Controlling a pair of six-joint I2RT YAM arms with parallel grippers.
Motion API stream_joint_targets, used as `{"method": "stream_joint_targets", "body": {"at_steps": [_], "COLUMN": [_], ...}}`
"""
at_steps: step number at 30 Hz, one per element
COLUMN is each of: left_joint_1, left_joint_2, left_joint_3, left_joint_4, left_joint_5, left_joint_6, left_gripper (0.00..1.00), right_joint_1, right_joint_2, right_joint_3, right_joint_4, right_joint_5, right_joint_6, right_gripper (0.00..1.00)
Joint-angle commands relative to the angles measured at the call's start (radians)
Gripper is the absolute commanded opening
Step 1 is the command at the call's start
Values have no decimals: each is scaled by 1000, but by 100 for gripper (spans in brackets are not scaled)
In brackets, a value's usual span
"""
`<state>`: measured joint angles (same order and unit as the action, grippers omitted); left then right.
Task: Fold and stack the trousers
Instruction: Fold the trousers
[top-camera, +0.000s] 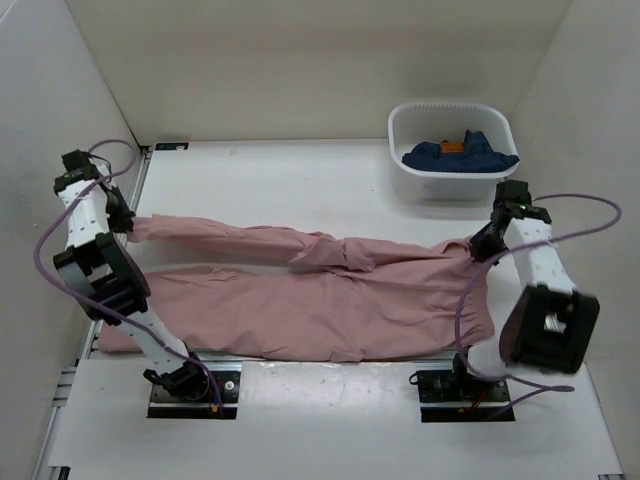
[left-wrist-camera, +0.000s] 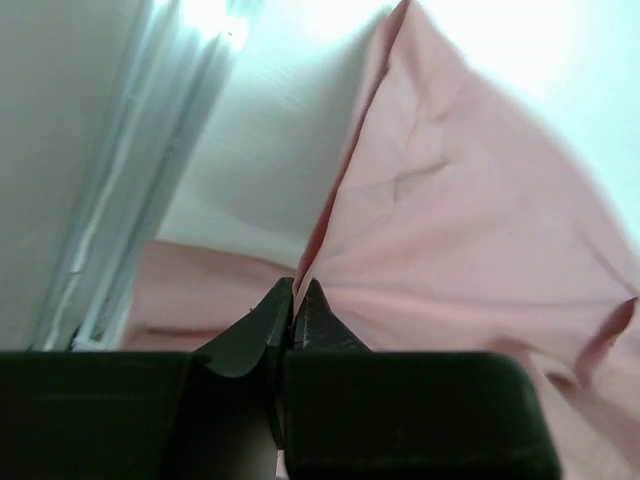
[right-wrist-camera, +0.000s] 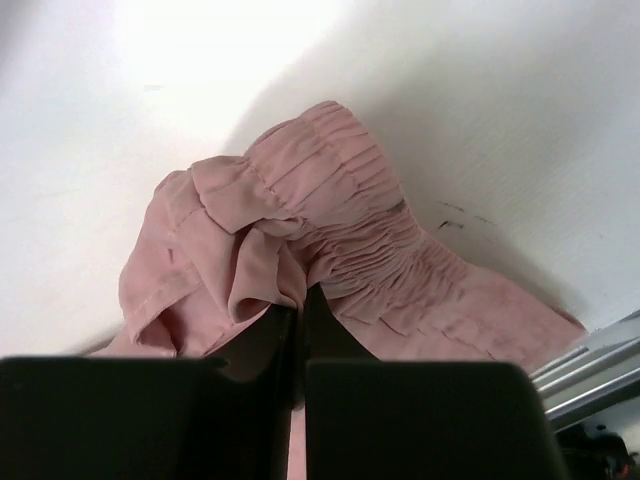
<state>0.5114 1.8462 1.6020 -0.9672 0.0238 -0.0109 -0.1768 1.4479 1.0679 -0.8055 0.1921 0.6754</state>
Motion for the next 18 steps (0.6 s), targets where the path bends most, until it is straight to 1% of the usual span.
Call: {"method": "stream_joint_targets", "body": {"at_steps": [1,2,4,5,6,7,8,9,10,11,12,13,14,15,18], "left_joint_1": [79,91,116,140,153,167,196,212,229,258,269,269,269,279,279], "left_joint_2": [-165,-186,-250,-271,-292,-339,-364,-389,-409,-442,-452,-452,-462,-462,-473], "left_joint_3": [82,29,-49,-145,-196,-247,-299,-398,-446,-492,-570,-603,-626,-646,-678], "left_joint_4": [-36,-36,-36,-36,-36,-36,-36,-36,-21,1,1,1,1,1,1], "left_joint_5": [-90,-126,-174,-218,-240,-258,-274,-297,-297,-297,-283,-283,-271,-262,-233], "left_joint_6": [11,11,11,11,11,11,11,11,11,11,11,11,11,11,11], "left_gripper": [14,14,14,14,14,14,14,14,14,14,14,14,14,14,14], "right_joint_1": [-15,-15,-24,-24,-35,-35,-50,-76,-91,-128,-144,-156,-156,-156,-156], "right_joint_2": [-205,-269,-313,-340,-354,-368,-401,-420,-455,-469,-478,-478,-478,-478,-466], "right_joint_3": [43,8,-41,-96,-126,-155,-186,-245,-275,-301,-330,-330,-330,-289,-205], "right_joint_4": [28,2,-36,-79,-102,-128,-153,-188,-199,-199,-199,-199,-199,-199,-222], "right_joint_5": [119,119,133,133,150,168,188,207,231,231,231,231,222,205,167], "right_joint_6": [-74,-74,-60,-44,-30,-13,34,58,82,111,122,131,131,141,150], "right_gripper": [0,1,6,9,9,12,26,39,57,77,82,85,86,88,88]}}
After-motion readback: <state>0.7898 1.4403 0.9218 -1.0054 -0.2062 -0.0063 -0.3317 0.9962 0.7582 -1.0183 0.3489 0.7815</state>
